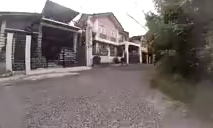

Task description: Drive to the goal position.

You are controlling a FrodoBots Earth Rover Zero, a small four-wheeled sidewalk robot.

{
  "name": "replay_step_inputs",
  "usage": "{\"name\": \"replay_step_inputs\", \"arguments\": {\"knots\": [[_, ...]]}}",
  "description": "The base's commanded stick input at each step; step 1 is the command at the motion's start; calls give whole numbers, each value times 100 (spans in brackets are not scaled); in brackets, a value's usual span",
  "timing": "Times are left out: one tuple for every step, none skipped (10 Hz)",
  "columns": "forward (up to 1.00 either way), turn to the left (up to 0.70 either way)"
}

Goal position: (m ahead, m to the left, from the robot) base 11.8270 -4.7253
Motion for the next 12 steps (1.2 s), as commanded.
{"name": "replay_step_inputs", "arguments": {"knots": [[100,0],[100,0],[100,0],[100,0],[100,0],[100,0],[100,0],[100,0],[100,0],[100,-22],[100,-40],[100,-26]]}}
